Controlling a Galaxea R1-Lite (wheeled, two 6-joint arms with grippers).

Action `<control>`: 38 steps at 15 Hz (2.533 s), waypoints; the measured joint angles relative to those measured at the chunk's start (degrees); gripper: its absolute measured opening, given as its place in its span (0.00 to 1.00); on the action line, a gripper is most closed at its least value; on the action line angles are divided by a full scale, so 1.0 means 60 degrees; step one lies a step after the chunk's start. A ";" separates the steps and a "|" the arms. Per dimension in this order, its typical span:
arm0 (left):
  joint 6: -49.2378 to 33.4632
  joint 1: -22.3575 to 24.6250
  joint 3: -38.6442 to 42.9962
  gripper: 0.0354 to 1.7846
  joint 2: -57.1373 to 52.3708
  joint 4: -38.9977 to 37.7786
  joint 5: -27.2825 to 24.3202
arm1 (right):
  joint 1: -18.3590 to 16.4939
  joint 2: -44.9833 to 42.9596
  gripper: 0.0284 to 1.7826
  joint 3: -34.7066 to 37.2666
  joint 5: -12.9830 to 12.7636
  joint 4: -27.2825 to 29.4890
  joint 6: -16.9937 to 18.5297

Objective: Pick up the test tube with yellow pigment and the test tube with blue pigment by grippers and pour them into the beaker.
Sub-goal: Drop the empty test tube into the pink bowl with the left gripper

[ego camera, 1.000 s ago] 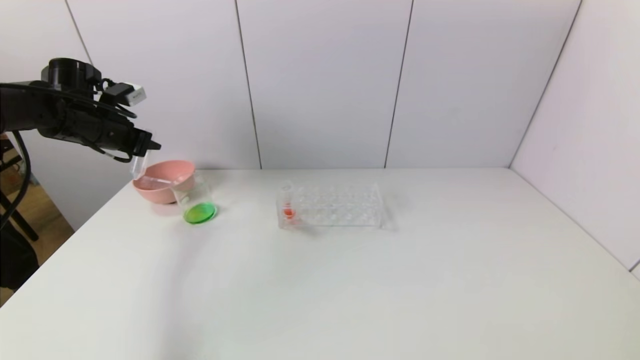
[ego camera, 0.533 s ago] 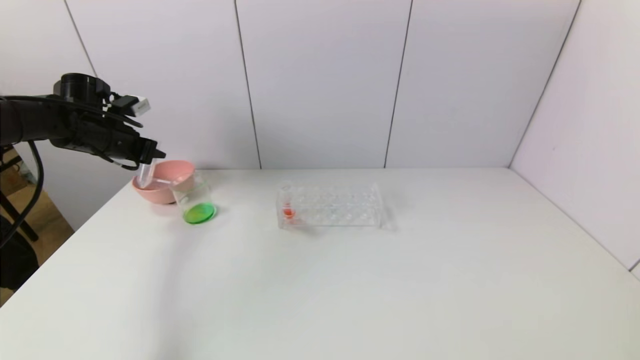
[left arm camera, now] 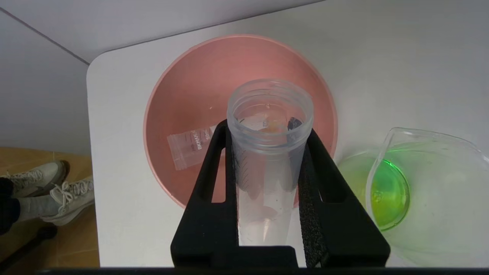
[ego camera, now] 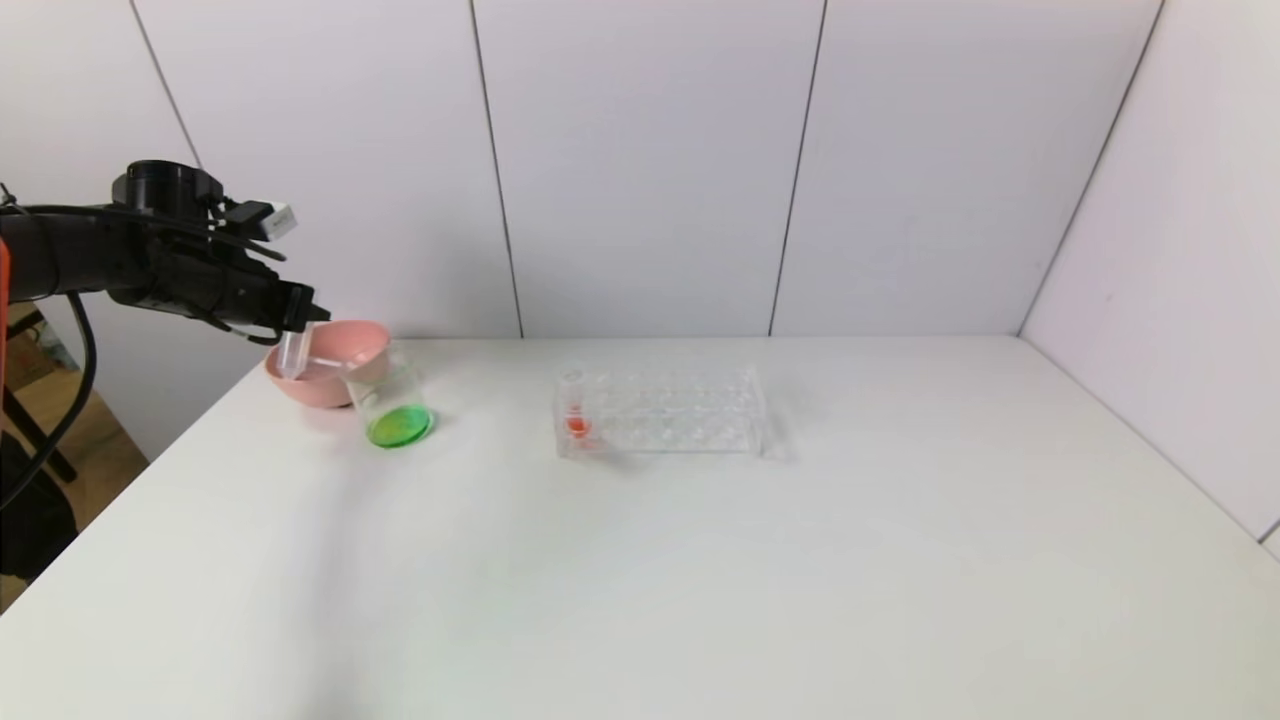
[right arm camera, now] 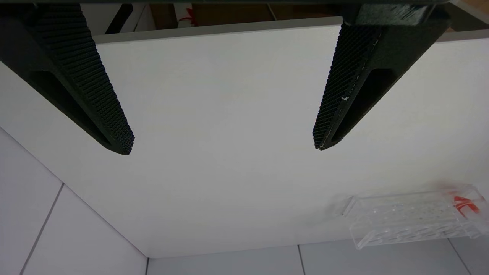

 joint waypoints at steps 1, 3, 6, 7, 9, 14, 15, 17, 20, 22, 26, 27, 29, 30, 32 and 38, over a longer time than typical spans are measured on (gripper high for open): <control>0.0000 -0.0006 -0.0022 0.24 0.0028 -0.0043 0.0008 | 0.0000 -0.0002 0.96 0.0000 0.0000 0.0000 0.0002; 0.0000 -0.0024 -0.0041 0.24 0.0061 -0.0351 -0.0002 | 0.0000 -0.0002 0.96 0.0000 0.0000 0.0000 0.0000; -0.0205 -0.0006 -0.0051 0.24 0.0102 -0.0939 0.0012 | 0.0000 -0.0002 0.96 0.0000 0.0000 0.0000 0.0000; -0.0307 -0.0010 -0.0051 0.24 0.0124 -0.1178 0.0016 | 0.0000 -0.0002 0.96 0.0000 0.0000 0.0000 0.0002; -0.0441 -0.0018 -0.0045 0.24 0.0195 -0.1660 0.0008 | 0.0000 -0.0002 0.96 0.0000 0.0000 0.0000 0.0000; -0.1097 -0.0051 -0.0037 0.24 0.0597 -0.3165 0.0012 | 0.0000 -0.0002 0.96 0.0000 0.0000 0.0000 0.0000; -0.1130 -0.0053 -0.0028 0.24 0.0658 -0.3222 0.0012 | 0.0000 -0.0002 0.96 0.0000 0.0000 0.0000 0.0002; -0.1282 -0.0051 -0.0026 0.24 0.0754 -0.3291 0.0016 | 0.0000 -0.0002 0.96 0.0000 0.0000 0.0000 0.0002; -0.1597 -0.0130 -0.0026 0.24 0.0916 -0.3698 0.0012 | 0.0004 -0.0002 0.96 0.0000 0.0000 0.0000 0.0002; -0.1613 -0.0138 -0.0026 0.24 0.1002 -0.3730 0.0012 | 0.0004 0.0000 0.96 0.0000 0.0004 0.0000 0.0000; -0.1753 -0.0177 -0.0026 0.24 0.1081 -0.3797 0.0012 | 0.0000 0.0000 0.96 0.0000 0.0000 0.0000 0.0000; -0.1764 -0.0185 -0.0026 0.25 0.1099 -0.3797 0.0012 | 0.0000 -0.0002 0.96 0.0000 0.0000 0.0000 0.0000; -0.1768 -0.0175 -0.0037 0.31 0.1126 -0.3812 0.0012 | 0.0000 -0.0002 0.96 0.0000 0.0000 0.0000 -0.0004; -0.1768 -0.0175 -0.0037 0.36 0.1136 -0.3808 0.0012 | 0.0000 0.0000 0.96 0.0000 0.0000 0.0000 0.0000; -0.1760 -0.0175 -0.0041 0.51 0.1144 -0.3808 0.0008 | 0.0000 0.0000 0.96 0.0000 0.0000 0.0000 0.0000; -0.1764 -0.0163 -0.0041 0.95 0.1132 -0.3808 0.0012 | 0.0004 -0.0002 0.96 0.0000 0.0004 0.0000 0.0000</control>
